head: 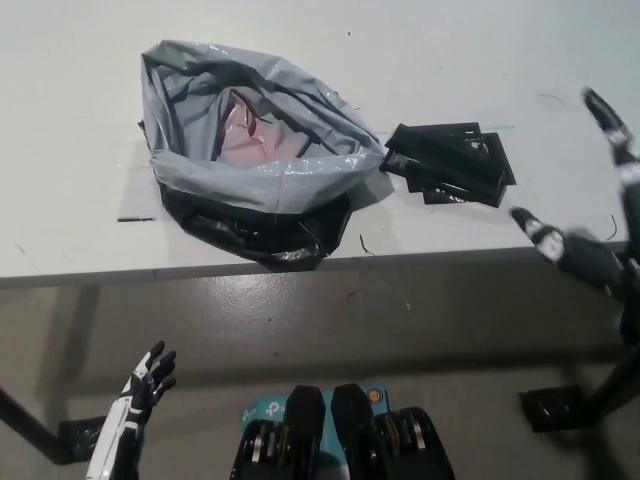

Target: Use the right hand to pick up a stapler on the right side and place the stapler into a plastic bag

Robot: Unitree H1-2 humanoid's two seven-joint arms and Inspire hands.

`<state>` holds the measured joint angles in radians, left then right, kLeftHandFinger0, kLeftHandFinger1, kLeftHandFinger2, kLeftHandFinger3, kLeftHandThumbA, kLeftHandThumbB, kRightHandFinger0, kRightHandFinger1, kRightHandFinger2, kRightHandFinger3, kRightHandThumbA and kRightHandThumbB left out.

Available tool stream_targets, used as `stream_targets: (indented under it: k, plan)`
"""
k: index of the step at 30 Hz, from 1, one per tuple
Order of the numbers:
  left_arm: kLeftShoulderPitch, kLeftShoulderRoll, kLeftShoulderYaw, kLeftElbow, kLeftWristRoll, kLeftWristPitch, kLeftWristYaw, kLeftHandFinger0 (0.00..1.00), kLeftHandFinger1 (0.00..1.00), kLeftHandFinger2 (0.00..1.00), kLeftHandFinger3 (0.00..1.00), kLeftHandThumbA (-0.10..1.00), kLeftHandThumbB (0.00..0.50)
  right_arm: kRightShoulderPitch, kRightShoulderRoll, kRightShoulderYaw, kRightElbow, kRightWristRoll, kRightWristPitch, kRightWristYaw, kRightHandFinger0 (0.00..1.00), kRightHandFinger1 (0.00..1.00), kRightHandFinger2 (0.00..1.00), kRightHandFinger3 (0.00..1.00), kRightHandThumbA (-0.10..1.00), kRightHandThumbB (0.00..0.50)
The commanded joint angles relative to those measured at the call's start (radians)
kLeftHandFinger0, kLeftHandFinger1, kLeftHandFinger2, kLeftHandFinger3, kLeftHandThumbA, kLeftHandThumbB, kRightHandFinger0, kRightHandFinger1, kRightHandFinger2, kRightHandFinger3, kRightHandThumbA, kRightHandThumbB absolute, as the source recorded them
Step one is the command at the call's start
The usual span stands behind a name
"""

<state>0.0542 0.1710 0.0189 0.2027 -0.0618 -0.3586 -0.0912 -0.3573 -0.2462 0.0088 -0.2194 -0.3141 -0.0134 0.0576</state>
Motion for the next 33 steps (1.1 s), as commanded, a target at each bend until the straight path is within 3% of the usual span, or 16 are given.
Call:
stream_targets:
  k: [1,5,10,21,27,33]
  plan:
    - [-0.019,0.009,-0.001,-0.067,0.041,-0.07,0.002,1.0,1.0,1.0,1.0,1.0,0.5,-0.255,-0.074,0.088,0.221,-0.116,0.242,0.142,1.0,1.0,1.0,1.0,0.85,0.323]
    - [-0.028,0.013,-0.005,-0.054,0.048,-0.074,-0.003,1.0,1.0,1.0,1.0,1.0,0.5,-0.35,-0.081,0.132,0.409,-0.11,0.255,0.148,1.0,1.0,1.0,1.0,0.84,0.323]
    - [-0.031,0.008,-0.008,-0.026,0.042,-0.075,-0.006,1.0,1.0,1.0,1.0,1.0,0.5,-0.478,-0.066,0.174,0.693,-0.084,0.233,0.157,1.0,1.0,1.0,1.0,0.86,0.372]
    - [-0.003,0.004,-0.019,-0.009,0.048,-0.095,-0.013,1.0,1.0,1.0,1.0,1.0,0.5,-0.691,-0.014,0.27,1.131,-0.113,0.215,0.099,1.0,1.0,1.0,1.0,0.88,0.409]
    - [0.001,0.004,-0.02,-0.012,0.065,-0.094,-0.005,1.0,1.0,1.0,1.0,1.0,0.5,-0.753,0.006,0.27,1.264,-0.09,0.176,0.105,1.0,1.0,1.0,1.0,0.9,0.401]
    - [-0.001,0.011,-0.025,0.001,0.065,-0.111,-0.016,1.0,1.0,1.0,1.0,1.0,0.5,-0.762,0.021,0.237,1.26,-0.05,0.184,0.119,1.0,1.0,1.0,1.0,0.93,0.46]
